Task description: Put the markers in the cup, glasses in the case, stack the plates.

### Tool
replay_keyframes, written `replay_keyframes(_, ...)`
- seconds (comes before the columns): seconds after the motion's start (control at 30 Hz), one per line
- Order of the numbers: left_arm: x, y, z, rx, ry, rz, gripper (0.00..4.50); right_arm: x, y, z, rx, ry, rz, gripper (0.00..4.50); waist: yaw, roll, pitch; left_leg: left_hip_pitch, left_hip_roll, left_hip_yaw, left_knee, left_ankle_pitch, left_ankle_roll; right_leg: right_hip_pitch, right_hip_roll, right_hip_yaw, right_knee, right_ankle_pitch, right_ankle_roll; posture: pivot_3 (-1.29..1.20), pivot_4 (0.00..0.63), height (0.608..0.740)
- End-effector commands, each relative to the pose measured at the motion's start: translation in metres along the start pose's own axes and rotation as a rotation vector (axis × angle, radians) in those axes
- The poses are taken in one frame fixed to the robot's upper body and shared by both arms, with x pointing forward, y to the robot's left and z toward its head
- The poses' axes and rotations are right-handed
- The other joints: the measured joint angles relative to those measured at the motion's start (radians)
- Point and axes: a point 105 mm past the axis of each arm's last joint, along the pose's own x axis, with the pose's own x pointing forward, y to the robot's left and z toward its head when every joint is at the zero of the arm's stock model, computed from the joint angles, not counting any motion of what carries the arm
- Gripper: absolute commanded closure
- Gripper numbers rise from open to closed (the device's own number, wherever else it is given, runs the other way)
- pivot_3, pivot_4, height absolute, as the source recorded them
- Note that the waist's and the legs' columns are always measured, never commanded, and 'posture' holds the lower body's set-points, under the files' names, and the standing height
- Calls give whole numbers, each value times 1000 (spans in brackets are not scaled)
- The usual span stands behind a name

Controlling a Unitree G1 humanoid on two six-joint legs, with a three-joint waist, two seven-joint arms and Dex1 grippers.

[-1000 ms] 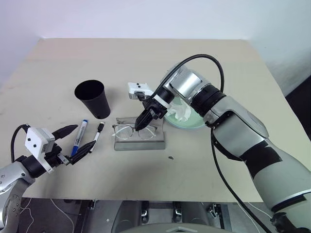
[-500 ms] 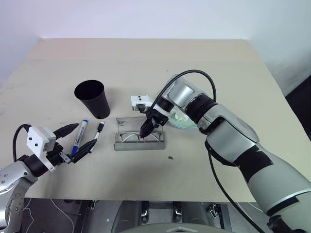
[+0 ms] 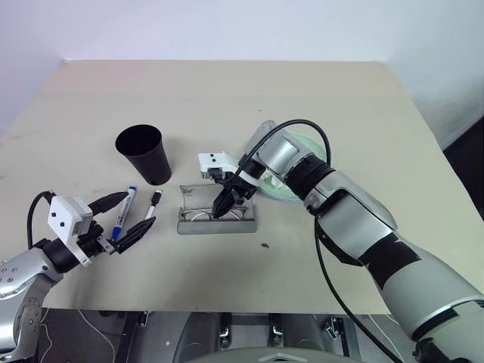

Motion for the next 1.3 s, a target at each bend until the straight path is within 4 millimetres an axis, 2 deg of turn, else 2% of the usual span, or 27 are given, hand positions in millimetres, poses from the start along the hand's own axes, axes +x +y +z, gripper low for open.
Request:
replay_keyframes(0.03, -1, 2, 6, 37, -8, -5, 0, -2, 2, 6, -19, -13, 3, 2794, 0, 0, 0, 0, 0, 0, 0, 0, 0, 0, 0, 0, 0, 0, 0, 0, 150, 681)
replay_keyframes(0.2, 0, 1, 5, 37, -3, -12, 0, -8, 0, 7, 22, -20, -13, 1118, 0, 0, 0, 0, 0, 0, 0, 0, 0, 1, 0, 0, 0, 0, 0, 0, 150, 681)
replay_keyframes(0.53, 3, 2, 4, 33, -8, -18, 0, -41, -2, 31, 61, -134, -66, 1118, -1, 0, 0, 0, 0, 0, 0, 1, -1, 1, 0, 0, 0, 0, 0, 0, 150, 681)
replay_keyframes(0.63, 3, 2, 5, 34, -13, -14, 0, -54, -3, 41, 57, -221, -88, 1663, 0, 0, 0, 0, 0, 0, 0, 1, -1, 1, 0, 0, 0, 0, 0, 0, 150, 681)
replay_keyframes(0.77, 2, 4, 5, 29, -15, -3, 0, -67, -17, 44, 107, -322, -218, 2993, -1, 0, 0, 0, 0, 0, 0, 0, -1, 1, 0, 0, 0, 0, 0, 0, 150, 681)
replay_keyframes(0.9, 1, 5, 5, 23, -17, 4, 0, -70, -28, 42, 139, -380, -291, 4365, -1, 0, 0, 0, 0, 0, 0, 1, -1, 1, 0, 0, 1, 0, 0, 0, 150, 681)
replay_keyframes(1.03, 0, 7, 5, 18, -19, 16, 0, -69, -38, 39, 156, -428, -355, 4437, -2, 0, 0, 0, 0, 0, 0, 2, 0, 1, 0, 0, 1, 0, 0, 0, 150, 681)
replay_keyframes(1.17, -3, 10, 6, 11, -30, 39, 0, -61, -53, 26, 172, -436, -464, 4437, -3, 0, 0, 0, 0, 0, 0, 2, 1, 1, 0, 0, 1, 0, 0, 0, 150, 681)
replay_keyframes(1.3, -5, 12, 6, -10, -40, 53, 0, -50, -51, 18, 156, -393, -434, 4437, -2, 0, 0, -1, 0, 0, 0, 2, 2, 1, 0, 0, 1, 0, 0, 0, 150, 681)
